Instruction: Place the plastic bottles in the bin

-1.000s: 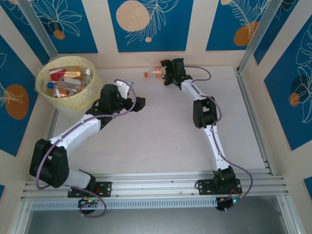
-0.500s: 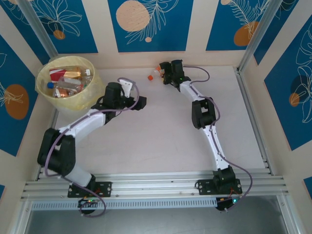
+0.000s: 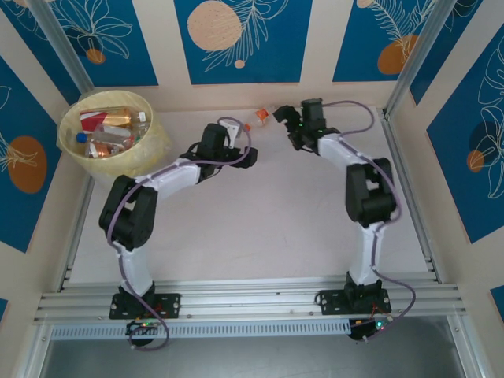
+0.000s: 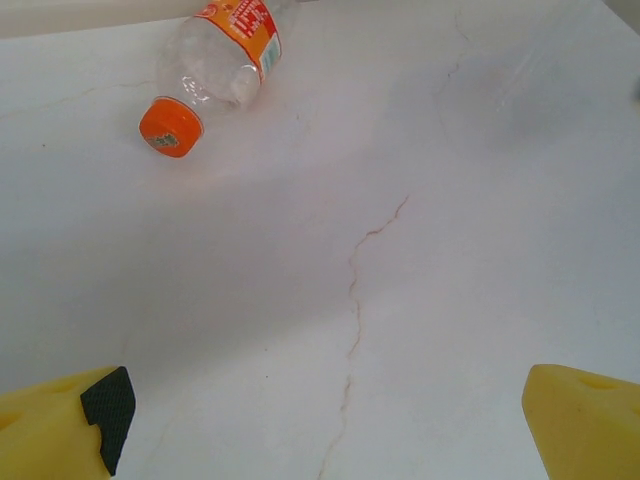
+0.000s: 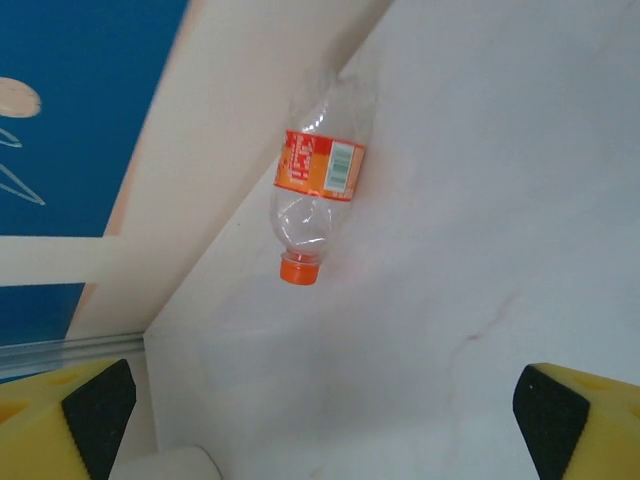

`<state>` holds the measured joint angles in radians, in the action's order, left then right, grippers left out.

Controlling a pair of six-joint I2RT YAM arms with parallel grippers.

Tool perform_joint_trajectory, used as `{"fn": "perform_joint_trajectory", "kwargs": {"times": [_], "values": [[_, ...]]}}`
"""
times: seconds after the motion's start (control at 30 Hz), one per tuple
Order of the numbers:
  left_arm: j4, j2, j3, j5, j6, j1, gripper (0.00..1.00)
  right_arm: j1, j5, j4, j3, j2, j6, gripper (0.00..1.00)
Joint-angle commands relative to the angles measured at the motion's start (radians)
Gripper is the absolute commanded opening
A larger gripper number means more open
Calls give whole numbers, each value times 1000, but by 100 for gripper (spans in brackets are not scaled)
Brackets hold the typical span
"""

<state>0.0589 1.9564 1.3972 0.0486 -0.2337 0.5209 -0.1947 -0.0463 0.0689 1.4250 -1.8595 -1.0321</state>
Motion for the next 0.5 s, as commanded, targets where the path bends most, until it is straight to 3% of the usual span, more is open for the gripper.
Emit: {"fn": "perform_joint_trajectory", "kwargs": {"times": [0.0, 0.23, 0.47], "values": [[-13, 55, 56, -61, -7, -1, 100, 19, -16, 82, -109, 92, 134, 99], [9, 182, 203, -21, 49, -7, 100, 27, -2, 78, -240, 215, 134, 100], [-6, 280, 364, 75, -28, -19, 100, 30, 24, 103, -241, 263, 186, 100]]}}
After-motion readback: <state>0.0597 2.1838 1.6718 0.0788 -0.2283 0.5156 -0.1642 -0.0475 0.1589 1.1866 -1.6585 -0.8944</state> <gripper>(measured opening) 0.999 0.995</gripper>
